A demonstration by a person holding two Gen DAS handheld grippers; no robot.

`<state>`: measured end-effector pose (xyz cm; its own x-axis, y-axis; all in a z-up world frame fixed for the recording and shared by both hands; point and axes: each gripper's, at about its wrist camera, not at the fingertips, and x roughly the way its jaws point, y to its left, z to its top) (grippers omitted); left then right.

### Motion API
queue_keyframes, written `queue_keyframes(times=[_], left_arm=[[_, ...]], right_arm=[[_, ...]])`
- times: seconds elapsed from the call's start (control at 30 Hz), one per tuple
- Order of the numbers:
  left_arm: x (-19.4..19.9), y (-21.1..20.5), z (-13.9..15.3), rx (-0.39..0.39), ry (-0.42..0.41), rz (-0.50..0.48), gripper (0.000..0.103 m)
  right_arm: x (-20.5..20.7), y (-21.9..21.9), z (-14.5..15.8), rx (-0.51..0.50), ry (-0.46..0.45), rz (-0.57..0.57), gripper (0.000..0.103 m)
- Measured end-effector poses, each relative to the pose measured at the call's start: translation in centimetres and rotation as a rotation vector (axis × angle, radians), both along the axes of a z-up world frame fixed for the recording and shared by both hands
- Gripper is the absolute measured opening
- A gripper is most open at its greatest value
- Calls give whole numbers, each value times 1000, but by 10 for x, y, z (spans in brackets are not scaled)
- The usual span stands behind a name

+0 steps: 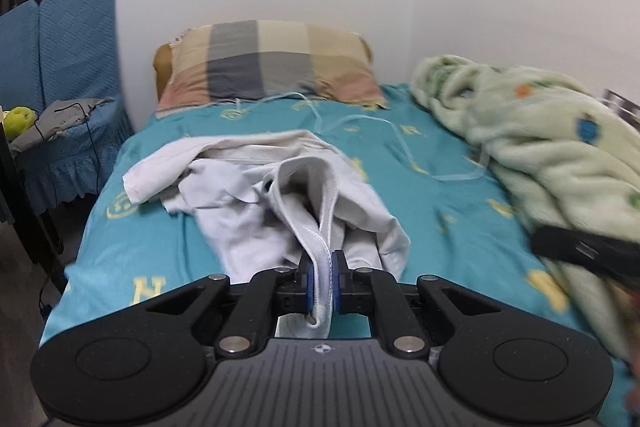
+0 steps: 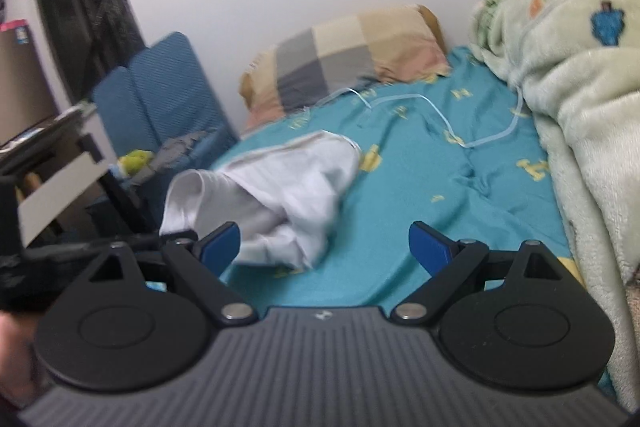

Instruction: Fold clothes

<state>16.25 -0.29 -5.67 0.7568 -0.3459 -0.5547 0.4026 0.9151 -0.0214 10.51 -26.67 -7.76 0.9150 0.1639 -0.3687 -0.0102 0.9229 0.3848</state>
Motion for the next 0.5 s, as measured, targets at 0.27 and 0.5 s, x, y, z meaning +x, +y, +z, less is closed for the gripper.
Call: queue_keyframes(times=[0.27, 0.5], left_arm=[[-84, 9, -4, -56, 166, 19, 9], [-73, 34, -20, -124, 294, 57, 20]], right_arm=[[-24, 13, 11, 42, 41, 115, 92], [-1, 29, -19, 77, 218, 170, 73]])
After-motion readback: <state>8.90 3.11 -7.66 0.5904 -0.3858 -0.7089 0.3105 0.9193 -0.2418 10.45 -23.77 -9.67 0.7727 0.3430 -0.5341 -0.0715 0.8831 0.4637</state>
